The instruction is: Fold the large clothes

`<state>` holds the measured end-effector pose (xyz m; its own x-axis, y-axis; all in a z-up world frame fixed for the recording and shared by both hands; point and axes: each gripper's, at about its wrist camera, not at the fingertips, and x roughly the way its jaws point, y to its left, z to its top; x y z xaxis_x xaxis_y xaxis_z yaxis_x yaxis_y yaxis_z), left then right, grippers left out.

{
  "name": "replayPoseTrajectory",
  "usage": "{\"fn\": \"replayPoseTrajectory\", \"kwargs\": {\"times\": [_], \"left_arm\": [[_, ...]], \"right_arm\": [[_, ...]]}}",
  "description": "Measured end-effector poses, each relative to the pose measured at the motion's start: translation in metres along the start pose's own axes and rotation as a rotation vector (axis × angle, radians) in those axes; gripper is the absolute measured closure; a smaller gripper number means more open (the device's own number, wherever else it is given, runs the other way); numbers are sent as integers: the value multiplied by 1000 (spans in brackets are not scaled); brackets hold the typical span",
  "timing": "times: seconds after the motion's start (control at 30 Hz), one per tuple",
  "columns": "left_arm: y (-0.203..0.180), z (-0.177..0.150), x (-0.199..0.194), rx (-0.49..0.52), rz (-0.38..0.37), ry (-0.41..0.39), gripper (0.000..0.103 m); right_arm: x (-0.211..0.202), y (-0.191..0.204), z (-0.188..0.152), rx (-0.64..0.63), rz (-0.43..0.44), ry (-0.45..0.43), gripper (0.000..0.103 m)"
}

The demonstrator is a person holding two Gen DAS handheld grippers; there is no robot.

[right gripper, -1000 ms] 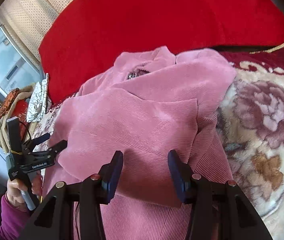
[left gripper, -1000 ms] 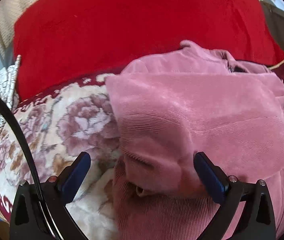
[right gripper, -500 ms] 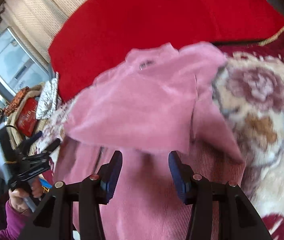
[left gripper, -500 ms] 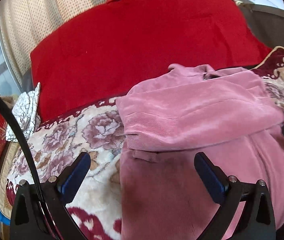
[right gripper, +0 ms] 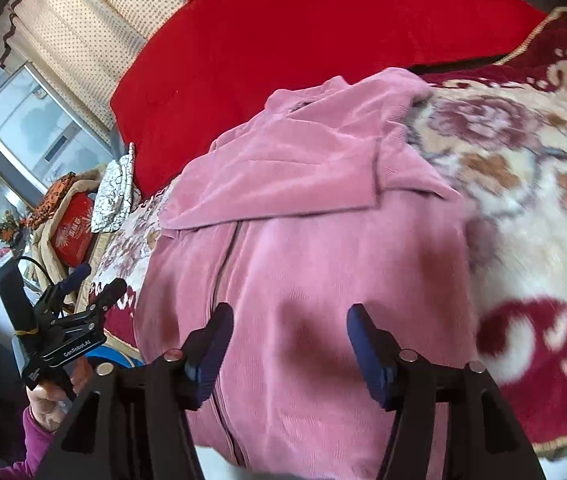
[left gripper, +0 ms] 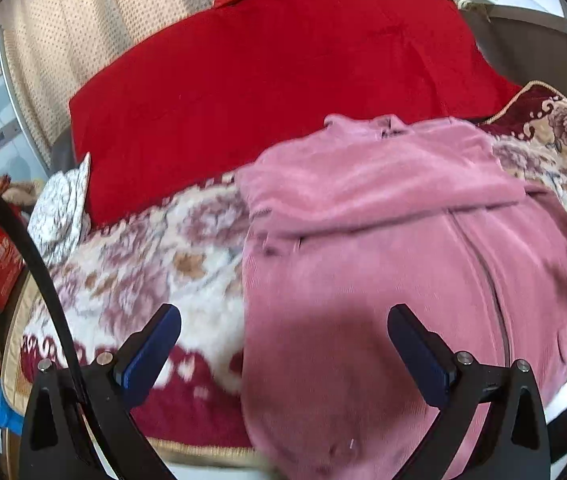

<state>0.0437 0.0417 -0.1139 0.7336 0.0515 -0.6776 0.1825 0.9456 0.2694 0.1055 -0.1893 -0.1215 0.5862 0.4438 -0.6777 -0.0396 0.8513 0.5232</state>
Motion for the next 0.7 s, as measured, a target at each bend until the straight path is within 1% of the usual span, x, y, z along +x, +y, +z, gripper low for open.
{"fn": "replayPoseTrajectory", "kwargs": {"times": [0.1, 0.13, 0.17, 0.23, 0.33, 0.4, 0.5, 0.57, 0.63, 0.7], "left_arm": [[15, -18, -2, -19, 9, 39, 0], [22, -26, -2, -25, 19, 59, 0], [27, -33, -2, -29, 27, 73, 0], [35, -43, -1, -35, 35, 94, 0], [48, -58, 0, -62, 13, 138, 0], [52, -65, 3, -76, -8, 157, 0], [55, -75, 8, -80, -13, 182, 0], [58, -82, 12, -88, -24, 205, 0], [61, -88, 15, -98, -52, 222, 0], [61, -92, 17, -112, -76, 223, 0]], "right_arm": [[-25, -11, -14, 12, -36, -8, 35], [-32, -15, -17, 16, -48, -12, 31], [-39, -20, -21, 23, -63, -15, 29], [-51, -32, -29, 39, -90, -15, 29], [-62, -52, -41, 68, -132, 18, 29], [-63, -63, -48, 87, -145, 41, 29], [-60, -76, -60, 107, -134, 84, 29], [-56, -77, -62, 104, -131, 96, 29], [-51, -78, -63, 104, -130, 104, 29], [-45, -79, -62, 103, -127, 101, 29]]}}
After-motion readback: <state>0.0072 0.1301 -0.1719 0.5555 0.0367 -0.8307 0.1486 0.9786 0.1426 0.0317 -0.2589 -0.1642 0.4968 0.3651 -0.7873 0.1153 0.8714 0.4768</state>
